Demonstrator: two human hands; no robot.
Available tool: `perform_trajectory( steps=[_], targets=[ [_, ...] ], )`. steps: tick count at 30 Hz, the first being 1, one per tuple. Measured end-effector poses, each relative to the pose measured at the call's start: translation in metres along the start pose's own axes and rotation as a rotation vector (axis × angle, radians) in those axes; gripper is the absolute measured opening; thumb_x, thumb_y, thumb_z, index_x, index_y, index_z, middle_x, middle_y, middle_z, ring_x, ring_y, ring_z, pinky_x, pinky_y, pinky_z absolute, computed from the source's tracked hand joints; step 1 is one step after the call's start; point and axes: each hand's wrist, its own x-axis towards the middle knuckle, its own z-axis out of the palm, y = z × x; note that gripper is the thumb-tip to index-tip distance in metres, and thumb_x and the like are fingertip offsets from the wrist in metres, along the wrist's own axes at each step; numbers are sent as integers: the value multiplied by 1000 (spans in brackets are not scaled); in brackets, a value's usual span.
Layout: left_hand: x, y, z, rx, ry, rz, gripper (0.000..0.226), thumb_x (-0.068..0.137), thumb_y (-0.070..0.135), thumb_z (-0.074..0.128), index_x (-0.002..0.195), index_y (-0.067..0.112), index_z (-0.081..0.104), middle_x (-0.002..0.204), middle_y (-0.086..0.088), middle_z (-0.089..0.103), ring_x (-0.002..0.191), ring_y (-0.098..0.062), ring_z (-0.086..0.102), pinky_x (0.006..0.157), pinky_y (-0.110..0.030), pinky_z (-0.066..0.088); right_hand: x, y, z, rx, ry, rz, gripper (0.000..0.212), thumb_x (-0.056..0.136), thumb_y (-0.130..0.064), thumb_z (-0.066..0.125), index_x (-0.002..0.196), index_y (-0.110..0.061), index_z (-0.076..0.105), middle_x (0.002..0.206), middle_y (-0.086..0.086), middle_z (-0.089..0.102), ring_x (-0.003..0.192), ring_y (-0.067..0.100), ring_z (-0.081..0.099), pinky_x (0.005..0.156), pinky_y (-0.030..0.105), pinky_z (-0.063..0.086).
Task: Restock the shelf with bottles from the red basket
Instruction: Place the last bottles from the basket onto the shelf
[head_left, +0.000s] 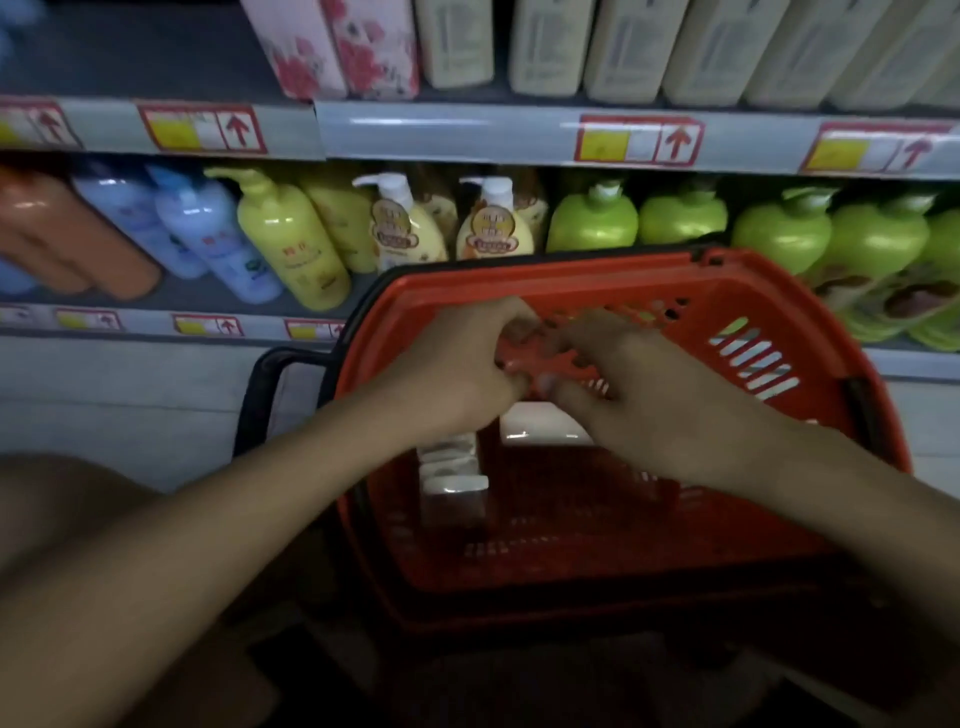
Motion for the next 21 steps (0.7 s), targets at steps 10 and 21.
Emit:
perform_trajectory(
  steps=[10, 21],
  targets=[
    [2, -53, 9, 535, -479, -101, 47, 86, 15, 69, 130, 25, 54, 122, 0, 51, 110, -23, 56, 77, -29, 47, 11, 9, 67, -325, -395, -80, 38, 102, -45, 49, 133, -24, 53, 133, 0, 55, 120, 25, 61, 92, 35, 47],
    [2, -72, 15, 577, -179, -73, 14, 89, 7, 68, 96, 17, 73, 107, -6, 68, 98, -30, 68, 73, -32, 48, 9, 22, 74, -282, -402, 31, 42, 98, -42, 57, 134, -21, 52, 138, 2, 55, 126, 26, 58, 102, 46, 50]
  ],
)
